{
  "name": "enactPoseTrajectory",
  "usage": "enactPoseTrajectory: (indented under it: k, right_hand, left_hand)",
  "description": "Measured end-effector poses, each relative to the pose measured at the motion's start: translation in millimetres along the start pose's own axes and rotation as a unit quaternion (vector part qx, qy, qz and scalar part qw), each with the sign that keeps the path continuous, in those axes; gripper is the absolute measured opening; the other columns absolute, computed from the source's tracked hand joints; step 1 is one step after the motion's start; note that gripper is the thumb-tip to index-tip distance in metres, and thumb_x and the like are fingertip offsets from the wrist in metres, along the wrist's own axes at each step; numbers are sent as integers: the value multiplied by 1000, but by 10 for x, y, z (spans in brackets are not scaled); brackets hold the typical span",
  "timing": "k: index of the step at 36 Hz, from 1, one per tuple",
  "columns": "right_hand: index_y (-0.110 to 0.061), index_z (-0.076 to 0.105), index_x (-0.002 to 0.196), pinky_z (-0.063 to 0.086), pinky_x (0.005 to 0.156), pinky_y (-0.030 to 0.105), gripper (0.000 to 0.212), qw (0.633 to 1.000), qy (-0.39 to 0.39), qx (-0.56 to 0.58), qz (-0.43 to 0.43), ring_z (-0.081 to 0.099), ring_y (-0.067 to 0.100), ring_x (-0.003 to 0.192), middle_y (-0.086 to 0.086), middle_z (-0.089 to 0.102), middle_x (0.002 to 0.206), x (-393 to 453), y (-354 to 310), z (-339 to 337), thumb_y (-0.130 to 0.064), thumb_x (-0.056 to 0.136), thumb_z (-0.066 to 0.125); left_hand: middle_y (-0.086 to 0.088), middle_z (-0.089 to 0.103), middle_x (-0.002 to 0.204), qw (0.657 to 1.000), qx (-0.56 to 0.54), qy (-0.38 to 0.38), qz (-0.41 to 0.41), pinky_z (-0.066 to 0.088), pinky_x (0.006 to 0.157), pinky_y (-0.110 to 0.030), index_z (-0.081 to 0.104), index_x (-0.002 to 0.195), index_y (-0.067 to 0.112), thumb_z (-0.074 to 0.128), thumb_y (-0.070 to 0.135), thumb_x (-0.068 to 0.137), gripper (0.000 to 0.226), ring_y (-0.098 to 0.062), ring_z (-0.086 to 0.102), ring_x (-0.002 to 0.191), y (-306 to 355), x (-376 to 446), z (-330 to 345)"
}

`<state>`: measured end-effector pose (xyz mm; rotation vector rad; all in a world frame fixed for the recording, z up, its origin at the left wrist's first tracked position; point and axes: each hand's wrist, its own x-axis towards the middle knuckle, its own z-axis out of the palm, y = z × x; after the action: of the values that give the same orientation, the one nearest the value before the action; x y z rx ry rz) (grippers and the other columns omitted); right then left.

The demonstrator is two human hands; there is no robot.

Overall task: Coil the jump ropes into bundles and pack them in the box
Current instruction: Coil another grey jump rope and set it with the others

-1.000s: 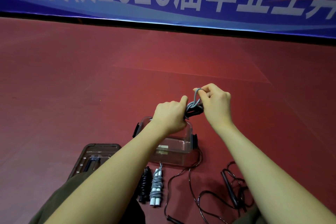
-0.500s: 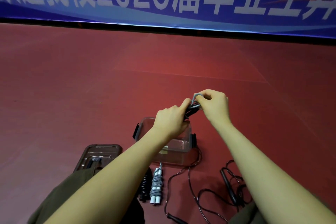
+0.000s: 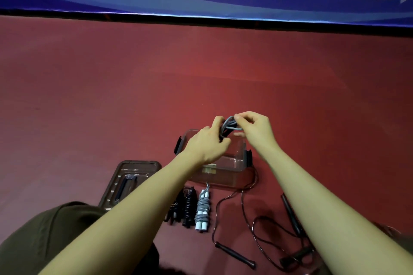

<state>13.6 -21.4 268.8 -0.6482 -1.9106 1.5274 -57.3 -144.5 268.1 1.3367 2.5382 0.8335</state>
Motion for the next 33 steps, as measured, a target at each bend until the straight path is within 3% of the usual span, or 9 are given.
enactPoseTrajectory:
  k: [6, 8, 11, 14, 22, 24, 27, 30, 33]
  right_hand:
    - [-8, 57, 101, 55, 68, 31, 24, 989, -11, 80, 126, 61, 19, 79, 5, 62, 91, -8, 368, 280, -23, 102, 38]
    - [-8, 54, 107, 55, 59, 25, 25, 980, -27, 84, 179, 61, 21, 78, 7, 60, 95, -35, 543, 373, -21, 103, 34]
    - [-4, 55, 107, 51, 46, 17, 22, 965, -82, 63, 242, 63, 7, 53, 6, 59, 82, -129, 886, 523, -12, 102, 34]
    - [-1, 54, 103, 51, 46, 15, 17, 951, -115, 56, 280, 58, 0, 41, 8, 57, 77, -190, 1229, 672, 0, 99, 37]
    - [13, 57, 109, 54, 56, 15, 21, 925, -162, -2, 345, 59, 14, 61, 8, 57, 74, -373, 2055, 914, 9, 94, 42]
    - [15, 56, 109, 53, 55, 14, 22, 919, -172, -16, 355, 59, 12, 60, 9, 57, 75, -395, 2230, 963, 12, 92, 43]
    - [13, 59, 110, 47, 60, 10, 27, 921, -193, -86, 327, 57, 17, 75, 14, 61, 90, -411, 2444, 1039, 15, 89, 42]
    - [8, 65, 107, 39, 74, 13, 35, 927, -210, -149, 272, 53, 16, 95, 17, 64, 106, -385, 2562, 1090, 18, 84, 39]
    - [-3, 67, 112, 34, 76, 13, 46, 917, -240, -210, 241, 47, 15, 93, 11, 51, 101, -392, 2677, 1125, 15, 82, 37]
  left_hand:
    - [-4, 59, 79, 990, -120, -13, -71, 40, 58, -31, 35, 114, 17, 45, 22, 94, 23, -22, 57, 67, -337, 8, 275]
    - [0, 60, 75, 983, -150, -8, -103, 39, 58, -28, 38, 111, 20, 48, 23, 93, 21, -16, 57, 64, -479, -2, 409]
    - [-2, 63, 84, 977, -163, -9, -138, 43, 69, -31, 43, 105, 20, 54, 25, 90, 20, -23, 59, 79, -766, -37, 681]
    - [-7, 55, 99, 974, -147, -10, -172, 40, 76, -32, 47, 104, 17, 60, 28, 87, 24, -24, 53, 92, -1059, -90, 974]
    - [-1, 64, 99, 957, -154, -48, -243, 41, 74, -29, 56, 106, 19, 61, 30, 86, 23, -20, 58, 95, -1624, -344, 1563]
    - [-1, 68, 94, 959, -132, -50, -245, 38, 69, -26, 62, 103, 17, 62, 27, 87, 19, -21, 60, 91, -1711, -376, 1675]
    - [-7, 70, 95, 958, -118, -54, -255, 45, 78, -31, 66, 106, 15, 63, 26, 87, 23, -25, 62, 92, -1835, -390, 1849]
    - [-11, 48, 98, 953, -102, -52, -279, 38, 87, -29, 64, 113, 15, 59, 29, 91, 27, -26, 47, 96, -1886, -368, 1973]
    - [-13, 43, 103, 948, -58, -76, -302, 41, 90, -37, 60, 110, 8, 52, 33, 95, 30, -32, 44, 101, -1930, -325, 2046]
